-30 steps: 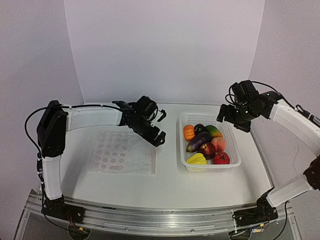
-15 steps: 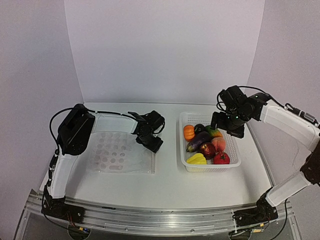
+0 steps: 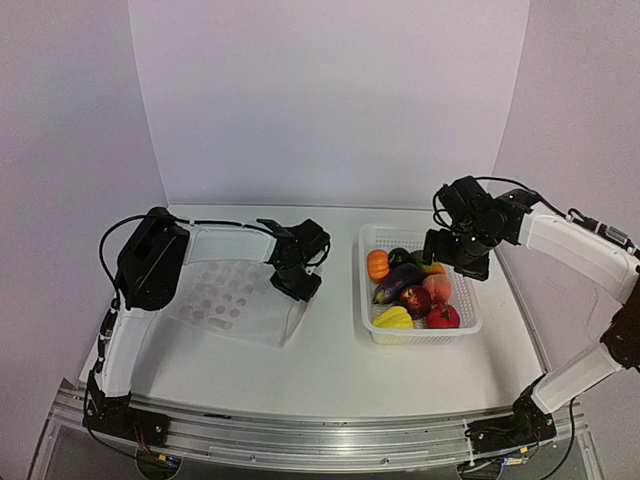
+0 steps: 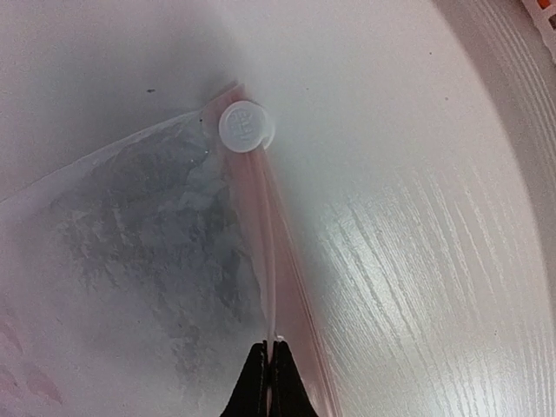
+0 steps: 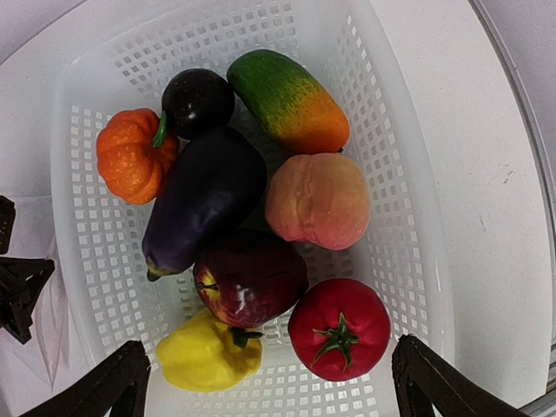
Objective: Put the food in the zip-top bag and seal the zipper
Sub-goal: Pick up the zipper food storage bag at the center of the board, then open the zipper of the food storage bag.
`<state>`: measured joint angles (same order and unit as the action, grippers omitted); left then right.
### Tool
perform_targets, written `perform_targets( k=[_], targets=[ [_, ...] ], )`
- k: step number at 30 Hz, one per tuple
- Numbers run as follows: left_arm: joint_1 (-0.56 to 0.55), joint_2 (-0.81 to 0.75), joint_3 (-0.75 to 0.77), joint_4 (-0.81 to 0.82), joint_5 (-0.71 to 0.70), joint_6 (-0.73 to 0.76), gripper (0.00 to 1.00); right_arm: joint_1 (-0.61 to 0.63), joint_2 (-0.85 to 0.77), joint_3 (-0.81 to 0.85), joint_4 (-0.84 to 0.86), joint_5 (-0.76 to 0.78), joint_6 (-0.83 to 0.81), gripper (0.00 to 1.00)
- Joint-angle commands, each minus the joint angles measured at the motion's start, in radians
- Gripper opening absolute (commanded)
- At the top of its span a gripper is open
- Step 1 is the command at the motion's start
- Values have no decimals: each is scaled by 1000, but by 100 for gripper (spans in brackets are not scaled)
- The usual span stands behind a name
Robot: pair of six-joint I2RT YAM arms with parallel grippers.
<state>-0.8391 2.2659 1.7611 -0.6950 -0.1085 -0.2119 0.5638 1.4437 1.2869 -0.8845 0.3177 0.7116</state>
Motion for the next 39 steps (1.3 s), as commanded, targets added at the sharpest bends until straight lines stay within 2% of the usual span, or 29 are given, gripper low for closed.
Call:
perform_targets(
  k=[1,4,8,13,17,22,26,32,39],
  targets=[
    [20,-100,96,-68,32,2,0,43,-10,67,-11,-2,-29,93],
    [27,-169,141,-113,31,39,0,110,47,166,-14,-23,-76,92],
    [26,-282,158,-118,-12,117,0,222,155,349,9,-95,-59,91],
    [24,-401,100,-61,-96,168,0,317,310,449,279,-283,58,87],
    [23,-441,110,-52,-113,158,0,324,417,520,362,-310,153,77],
    [20,-460,92,-37,-109,156,0,326,475,556,455,-366,160,67],
    [20,-465,66,-8,-114,158,0,326,455,528,503,-412,150,67],
    [20,-470,61,20,-96,146,0,325,347,407,522,-348,168,68],
    [20,-465,68,18,-64,135,0,326,434,472,538,-301,210,64]
  ],
)
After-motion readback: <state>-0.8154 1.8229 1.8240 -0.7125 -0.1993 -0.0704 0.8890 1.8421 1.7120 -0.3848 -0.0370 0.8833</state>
